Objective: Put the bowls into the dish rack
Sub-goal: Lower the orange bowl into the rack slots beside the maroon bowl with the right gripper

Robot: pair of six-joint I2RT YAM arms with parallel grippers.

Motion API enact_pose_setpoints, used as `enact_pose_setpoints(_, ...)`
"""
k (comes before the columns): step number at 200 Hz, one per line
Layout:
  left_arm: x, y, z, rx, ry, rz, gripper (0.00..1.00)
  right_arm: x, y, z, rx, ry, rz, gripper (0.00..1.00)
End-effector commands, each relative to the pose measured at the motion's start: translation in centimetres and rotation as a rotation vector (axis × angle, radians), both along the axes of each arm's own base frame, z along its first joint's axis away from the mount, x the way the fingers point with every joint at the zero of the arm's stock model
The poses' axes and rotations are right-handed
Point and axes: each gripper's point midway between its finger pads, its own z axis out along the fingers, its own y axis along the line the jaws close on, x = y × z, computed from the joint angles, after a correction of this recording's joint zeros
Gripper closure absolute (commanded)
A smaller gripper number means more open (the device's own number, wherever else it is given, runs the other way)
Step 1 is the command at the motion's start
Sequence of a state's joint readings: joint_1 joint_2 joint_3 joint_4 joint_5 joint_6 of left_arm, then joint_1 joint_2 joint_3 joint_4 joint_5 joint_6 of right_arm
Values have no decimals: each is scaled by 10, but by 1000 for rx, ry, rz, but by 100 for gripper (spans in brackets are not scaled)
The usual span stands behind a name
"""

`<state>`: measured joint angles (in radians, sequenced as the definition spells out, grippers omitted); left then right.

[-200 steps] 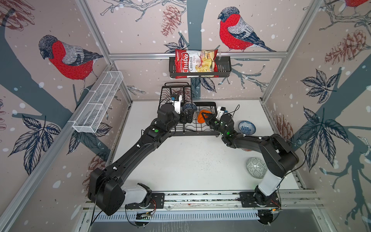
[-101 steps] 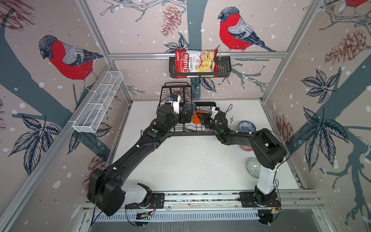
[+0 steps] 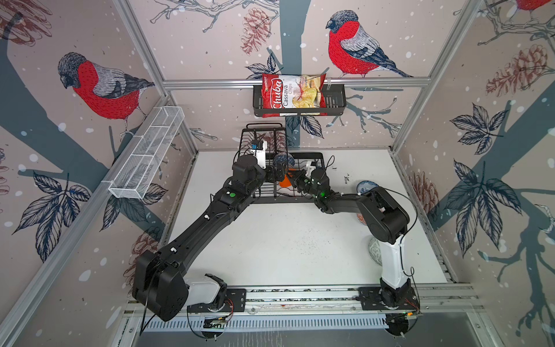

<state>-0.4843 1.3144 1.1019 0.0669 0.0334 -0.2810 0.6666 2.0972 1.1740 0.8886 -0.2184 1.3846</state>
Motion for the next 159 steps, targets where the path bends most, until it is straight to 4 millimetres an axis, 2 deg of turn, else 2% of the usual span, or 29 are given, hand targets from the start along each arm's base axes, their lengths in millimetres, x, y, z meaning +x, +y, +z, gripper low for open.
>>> enact_pose_setpoints(1,0,-1,9,-24,-28,-12,2,0,11,14,70,-37,27,100)
enact_pose_setpoints(105,5,2,5,-27,-15,-4,2,9,37,-13,113,25,59,100)
enact_pose_setpoints(159,6,4,4,-35,-11,-4,2,0,32,-32,124,93,34,100)
